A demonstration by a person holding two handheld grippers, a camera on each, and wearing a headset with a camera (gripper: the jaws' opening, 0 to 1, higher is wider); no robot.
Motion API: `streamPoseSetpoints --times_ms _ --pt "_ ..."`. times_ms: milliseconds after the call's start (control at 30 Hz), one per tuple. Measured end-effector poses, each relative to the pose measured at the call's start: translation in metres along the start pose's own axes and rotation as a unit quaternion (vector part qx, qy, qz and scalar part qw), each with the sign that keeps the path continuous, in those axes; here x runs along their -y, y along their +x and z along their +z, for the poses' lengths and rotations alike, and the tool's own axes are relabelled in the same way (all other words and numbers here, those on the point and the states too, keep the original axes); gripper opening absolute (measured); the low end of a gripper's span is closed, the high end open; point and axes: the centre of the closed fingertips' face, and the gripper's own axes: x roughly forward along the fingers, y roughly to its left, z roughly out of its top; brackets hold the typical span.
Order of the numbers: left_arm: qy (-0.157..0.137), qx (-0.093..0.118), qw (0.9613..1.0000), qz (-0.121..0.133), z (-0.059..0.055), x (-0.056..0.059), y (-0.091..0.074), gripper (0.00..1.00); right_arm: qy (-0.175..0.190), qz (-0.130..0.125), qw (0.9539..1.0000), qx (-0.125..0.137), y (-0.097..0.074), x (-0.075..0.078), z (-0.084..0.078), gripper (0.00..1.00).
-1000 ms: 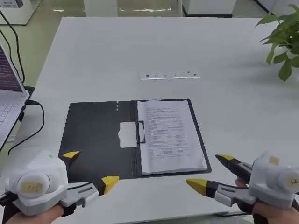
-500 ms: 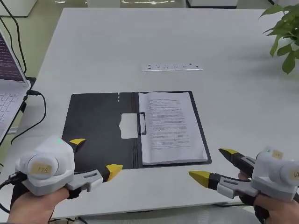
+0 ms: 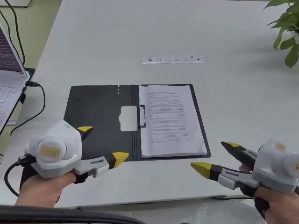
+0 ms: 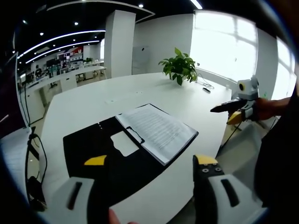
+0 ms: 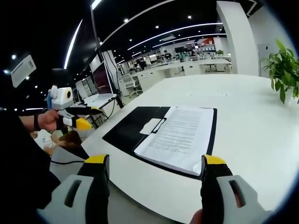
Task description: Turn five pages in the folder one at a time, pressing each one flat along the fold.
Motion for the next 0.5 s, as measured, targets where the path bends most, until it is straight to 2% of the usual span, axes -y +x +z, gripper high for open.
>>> streamPoseSetpoints --times_ms 333,500 --pt "0.018 -0.006 0.9994 -0.029 0.014 0.013 0.025 0.72 0.007 0.0 1.0 -0.003 -0.001 0.005 -0.003 0.8" --pt "0.028 -0.01 0.9983 -0.05 0.021 0.027 0.043 0.71 0.009 -0.001 0.9999 -0.006 -0.003 0.009 -0.004 0.8"
